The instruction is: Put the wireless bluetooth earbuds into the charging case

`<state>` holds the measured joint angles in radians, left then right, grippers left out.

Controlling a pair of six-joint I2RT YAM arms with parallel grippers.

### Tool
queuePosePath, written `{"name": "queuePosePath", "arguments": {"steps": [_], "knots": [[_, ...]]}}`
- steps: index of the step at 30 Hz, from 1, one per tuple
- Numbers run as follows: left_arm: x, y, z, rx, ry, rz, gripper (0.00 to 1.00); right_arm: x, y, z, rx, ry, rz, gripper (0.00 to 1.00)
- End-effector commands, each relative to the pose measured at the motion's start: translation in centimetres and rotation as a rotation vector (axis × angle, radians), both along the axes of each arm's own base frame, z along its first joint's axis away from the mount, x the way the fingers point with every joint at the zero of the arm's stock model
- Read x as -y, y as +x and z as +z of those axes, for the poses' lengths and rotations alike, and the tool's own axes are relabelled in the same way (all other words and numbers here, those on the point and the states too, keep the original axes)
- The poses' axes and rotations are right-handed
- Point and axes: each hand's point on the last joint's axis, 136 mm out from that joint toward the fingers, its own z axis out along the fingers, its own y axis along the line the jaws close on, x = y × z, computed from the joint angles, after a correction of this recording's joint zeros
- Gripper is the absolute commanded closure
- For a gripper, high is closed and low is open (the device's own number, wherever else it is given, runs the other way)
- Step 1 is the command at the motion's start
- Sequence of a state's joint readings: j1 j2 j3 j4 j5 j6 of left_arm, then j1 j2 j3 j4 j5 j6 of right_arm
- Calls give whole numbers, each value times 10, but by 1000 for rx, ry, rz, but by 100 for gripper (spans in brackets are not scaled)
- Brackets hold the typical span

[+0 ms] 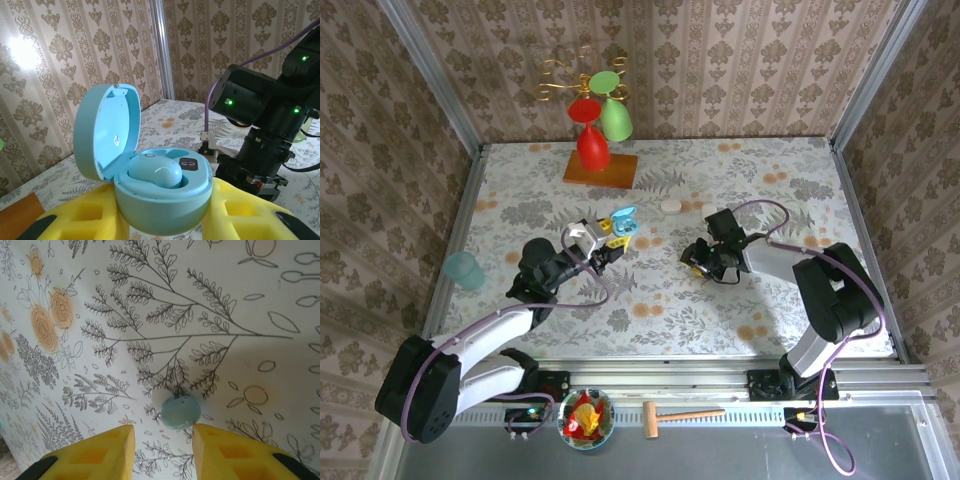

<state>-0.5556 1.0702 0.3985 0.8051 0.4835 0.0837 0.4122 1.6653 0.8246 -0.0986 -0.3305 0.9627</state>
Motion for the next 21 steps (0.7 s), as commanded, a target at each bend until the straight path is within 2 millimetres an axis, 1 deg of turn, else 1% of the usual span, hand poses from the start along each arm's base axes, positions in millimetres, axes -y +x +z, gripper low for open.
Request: {"name": "queuePosePath", "arguments": {"steps": [1,9,13,17,21], "knots": [[1,0,12,49,-4,2,68,-5,11,-1,8,25,-9,65],[4,-1,13,50,-2,-4,68,-11,23,-2,24,33,25,66],[5,-1,14,52,0,-5,68,-11,28,-1,41,29,40,69],[5,-1,13,52,2,-5,68,-10,29,-2,45,37,52,70],[5,0,12,51,6,-5,68,-9,27,-7,32,34,66,71]]}}
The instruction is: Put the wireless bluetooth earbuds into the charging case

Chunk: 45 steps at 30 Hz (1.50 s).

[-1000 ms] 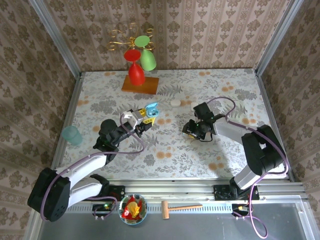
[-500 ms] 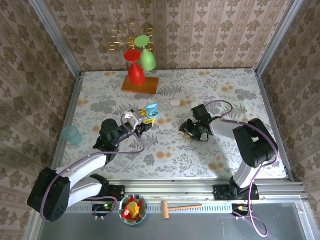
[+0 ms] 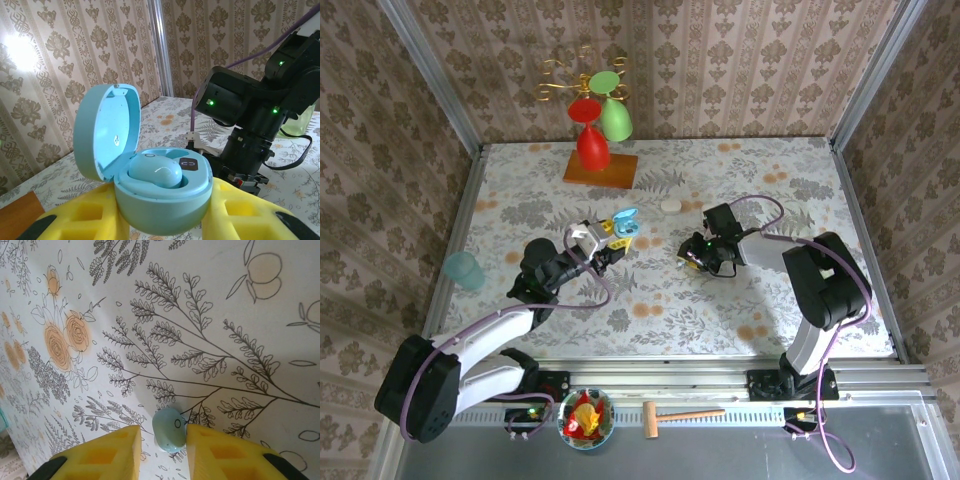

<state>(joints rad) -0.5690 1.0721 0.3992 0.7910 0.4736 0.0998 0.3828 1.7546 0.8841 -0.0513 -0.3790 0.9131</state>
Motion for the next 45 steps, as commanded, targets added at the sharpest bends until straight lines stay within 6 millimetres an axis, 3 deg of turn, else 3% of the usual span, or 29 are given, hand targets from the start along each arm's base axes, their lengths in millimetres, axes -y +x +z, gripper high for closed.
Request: {"name": "queuePosePath", "arguments": {"steps": [1,11,17,23,31,36,45], "knots": [[3,2,16,52,-12,-3,68,-4,3,-4,1,7,33,72],[4,3,17,53,-10,-6,68,-3,-1,-21,-38,4,33,79],[5,4,14,49,-3,-4,68,-3,1,-11,-19,3,40,85],[6,9,7,35,11,6,68,4,2,12,37,-75,74,86],[10,16,-13,-9,18,3,67,13,-11,68,167,-234,157,86],[12,18,-20,-37,23,-11,68,2,-21,124,305,-320,263,85],[15,22,-33,-118,6,-20,68,-30,-36,198,491,-375,408,84]]}}
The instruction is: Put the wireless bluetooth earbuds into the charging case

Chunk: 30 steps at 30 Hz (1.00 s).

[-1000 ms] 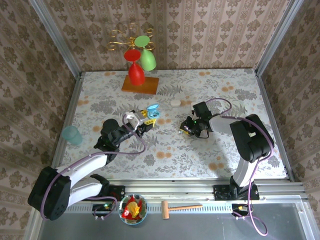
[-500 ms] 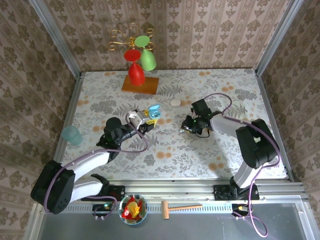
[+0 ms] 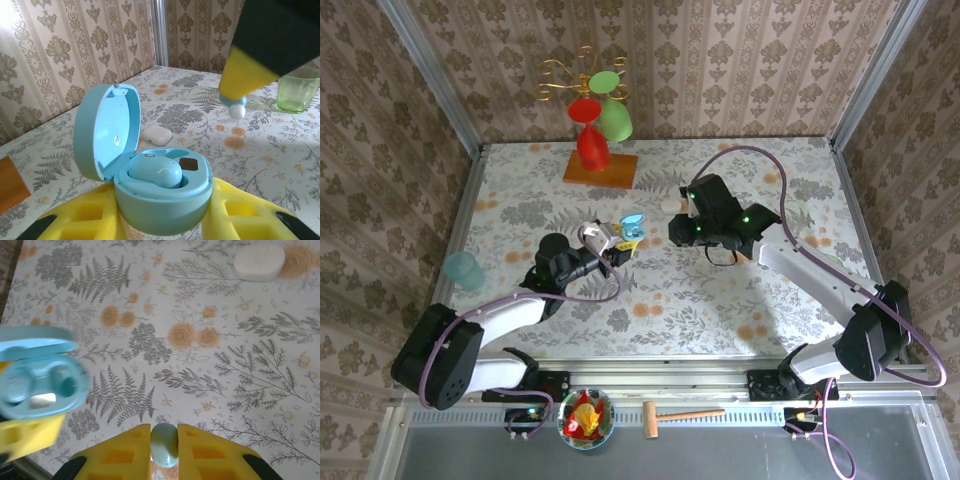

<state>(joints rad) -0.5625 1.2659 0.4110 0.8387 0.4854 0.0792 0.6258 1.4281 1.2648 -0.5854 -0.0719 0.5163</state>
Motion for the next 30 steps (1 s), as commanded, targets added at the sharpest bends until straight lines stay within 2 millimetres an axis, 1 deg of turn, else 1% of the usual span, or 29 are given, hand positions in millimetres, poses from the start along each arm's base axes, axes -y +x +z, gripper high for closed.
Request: {"name": "queuePosePath", "arguments": {"steps": [1,7,12,18,22,30], "knots": [[3,3,15,4,-57,-12,68,1,-8,18,62,-82,49,84],[6,1,13,-15,-55,-30,68,-28,-8,37,127,-70,131,84],[9,-3,17,-10,-62,-52,68,-49,-4,43,143,-101,186,84],[10,-6,24,-12,-81,-59,68,-56,4,35,150,-170,209,84],[10,-9,27,-7,-87,-70,68,-54,11,26,158,-214,202,85],[11,-10,32,-2,-98,-77,68,-57,12,13,141,-230,213,85]]}}
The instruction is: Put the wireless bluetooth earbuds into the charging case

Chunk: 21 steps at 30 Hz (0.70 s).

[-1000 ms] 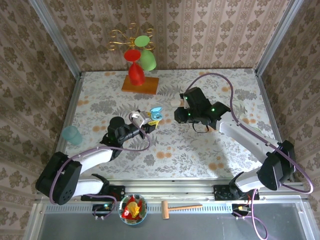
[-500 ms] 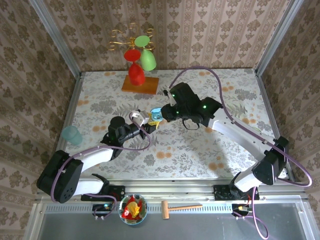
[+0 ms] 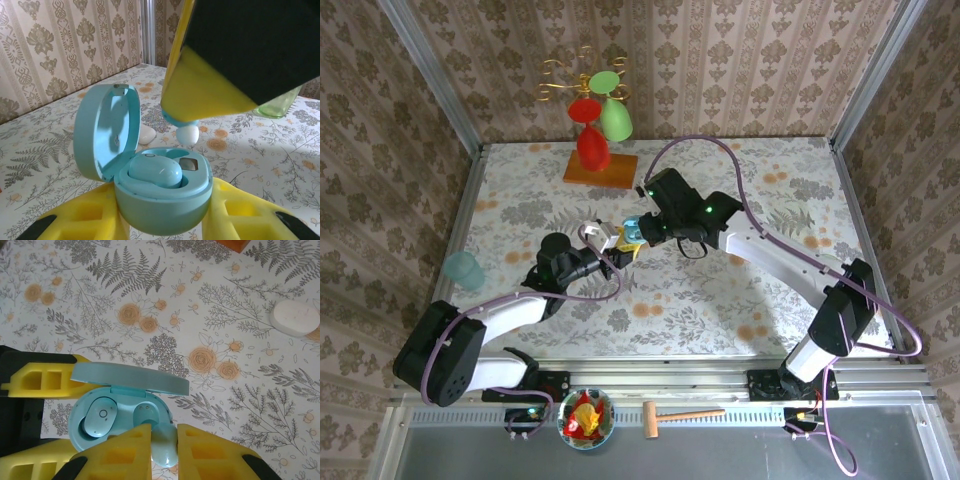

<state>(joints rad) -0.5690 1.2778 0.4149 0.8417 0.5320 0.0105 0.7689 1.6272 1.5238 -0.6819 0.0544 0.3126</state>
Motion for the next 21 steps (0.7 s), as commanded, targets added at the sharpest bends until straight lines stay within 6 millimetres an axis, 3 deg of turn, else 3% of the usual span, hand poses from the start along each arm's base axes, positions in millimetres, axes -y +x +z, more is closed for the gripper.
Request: {"name": "queuePosePath", "arguments": {"steps": [1,11,21], "knots": [[5,-3,34,66,-67,-27,68,1,3,1,24,-31,-1,85],[8,-3,38,66,-76,-37,68,0,1,-12,10,-45,9,85],[9,1,37,62,-72,-28,68,-10,-6,-9,1,-18,57,83]]}}
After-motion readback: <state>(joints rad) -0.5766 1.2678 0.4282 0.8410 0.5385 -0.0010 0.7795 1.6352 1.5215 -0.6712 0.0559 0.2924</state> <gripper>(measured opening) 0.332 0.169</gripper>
